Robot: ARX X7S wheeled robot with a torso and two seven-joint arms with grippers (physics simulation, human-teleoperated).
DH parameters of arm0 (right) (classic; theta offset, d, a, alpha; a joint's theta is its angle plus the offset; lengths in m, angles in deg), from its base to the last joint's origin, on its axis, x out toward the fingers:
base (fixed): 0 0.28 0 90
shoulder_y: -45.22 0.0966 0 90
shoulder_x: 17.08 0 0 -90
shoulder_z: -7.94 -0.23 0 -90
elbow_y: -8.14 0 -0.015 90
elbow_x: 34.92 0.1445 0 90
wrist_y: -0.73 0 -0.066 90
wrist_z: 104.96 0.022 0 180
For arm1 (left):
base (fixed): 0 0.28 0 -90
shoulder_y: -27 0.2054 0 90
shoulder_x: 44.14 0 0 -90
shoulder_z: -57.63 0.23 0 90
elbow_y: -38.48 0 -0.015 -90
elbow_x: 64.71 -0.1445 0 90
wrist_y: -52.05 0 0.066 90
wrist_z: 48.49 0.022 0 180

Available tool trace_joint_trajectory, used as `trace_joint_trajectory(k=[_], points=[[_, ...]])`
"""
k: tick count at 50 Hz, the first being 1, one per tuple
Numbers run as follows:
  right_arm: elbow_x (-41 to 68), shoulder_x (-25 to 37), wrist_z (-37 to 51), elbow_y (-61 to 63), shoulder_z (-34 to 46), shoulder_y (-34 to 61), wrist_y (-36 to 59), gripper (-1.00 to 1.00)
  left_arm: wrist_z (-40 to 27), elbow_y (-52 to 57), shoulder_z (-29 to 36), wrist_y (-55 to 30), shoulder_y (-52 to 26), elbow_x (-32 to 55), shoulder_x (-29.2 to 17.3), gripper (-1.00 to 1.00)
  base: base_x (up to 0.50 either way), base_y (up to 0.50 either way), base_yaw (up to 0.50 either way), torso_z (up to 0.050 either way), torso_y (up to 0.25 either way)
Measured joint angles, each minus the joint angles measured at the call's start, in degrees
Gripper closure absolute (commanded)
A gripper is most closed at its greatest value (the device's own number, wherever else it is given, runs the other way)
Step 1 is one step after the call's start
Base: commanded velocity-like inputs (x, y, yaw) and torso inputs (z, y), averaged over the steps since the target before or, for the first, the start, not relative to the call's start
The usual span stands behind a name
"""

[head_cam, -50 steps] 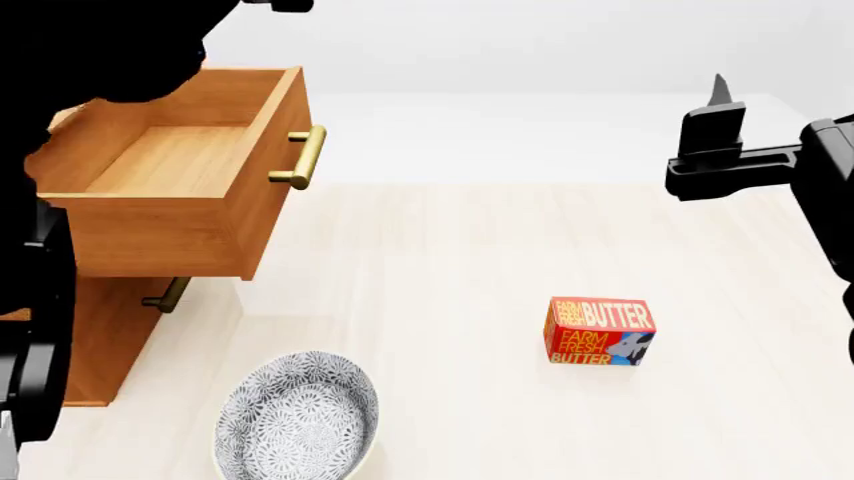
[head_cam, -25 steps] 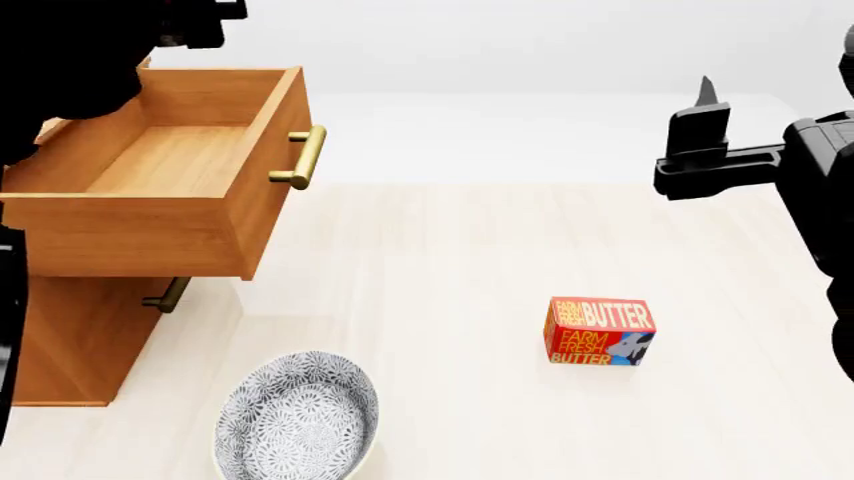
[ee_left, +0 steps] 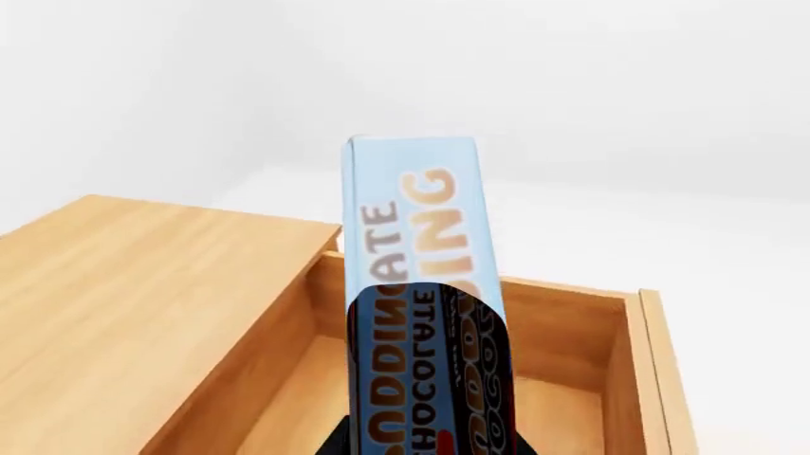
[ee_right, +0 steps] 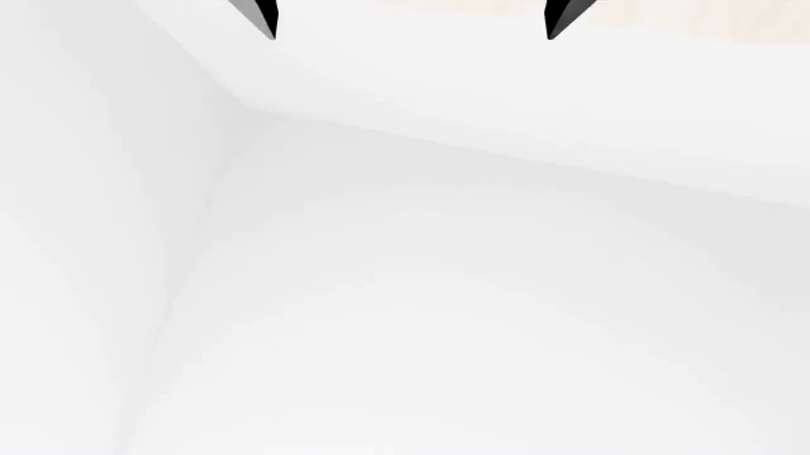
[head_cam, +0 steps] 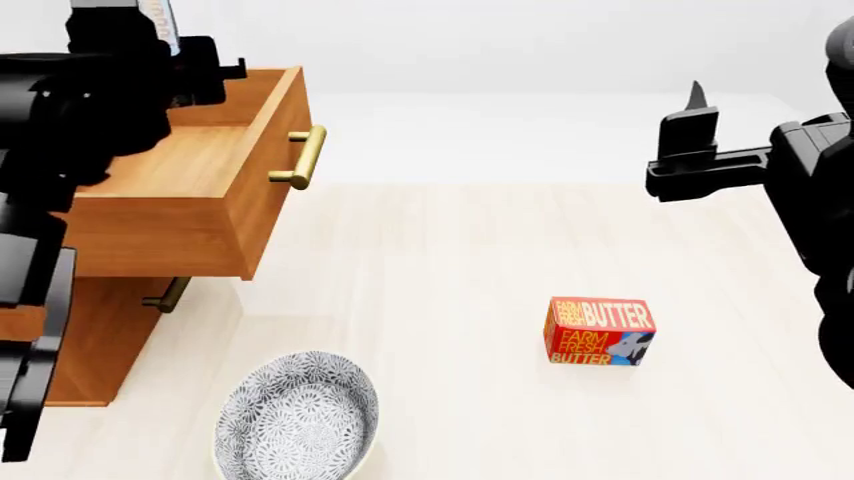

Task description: Put the chocolate pudding in the top drawer of the cabinet and close it.

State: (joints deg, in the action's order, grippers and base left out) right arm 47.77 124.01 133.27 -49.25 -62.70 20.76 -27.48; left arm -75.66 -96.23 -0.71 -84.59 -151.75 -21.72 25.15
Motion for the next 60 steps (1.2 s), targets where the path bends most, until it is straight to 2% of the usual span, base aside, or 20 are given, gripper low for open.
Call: trace_joint_trajectory(k=[17,27,43,60], points=[[-0.6,-0.3,-0.3,-0.4,0.6,-0.2,-0.3,-1.0,5.0,-18.1,3.1,7.8,-4.1,-5.3,4.7,1.0,0.0,0.0,0.0,0.0,0.0],[-1.2,-0.3,-0.7,-0.5,0.8,-0.7,-0.8,-1.0,6.9,-25.0,3.8,10.9,-5.2,-7.2,6.4,1.0,0.0,0.0,0.0,0.0,0.0],[-1.9,-0.4,-1.0,-0.7,1.2,-1.1,-1.3,-1.0,8.4,-29.1,2.4,13.1,-3.8,-9.5,7.3,1.0,0.0,0.0,0.0,0.0,0.0],[-2.5,-0.6,-1.2,-0.9,1.7,-1.4,-1.7,-1.0,9.3,-29.3,-2.4,13.9,-2.1,-13.8,7.5,1.0,0.0,0.0,0.0,0.0,0.0]])
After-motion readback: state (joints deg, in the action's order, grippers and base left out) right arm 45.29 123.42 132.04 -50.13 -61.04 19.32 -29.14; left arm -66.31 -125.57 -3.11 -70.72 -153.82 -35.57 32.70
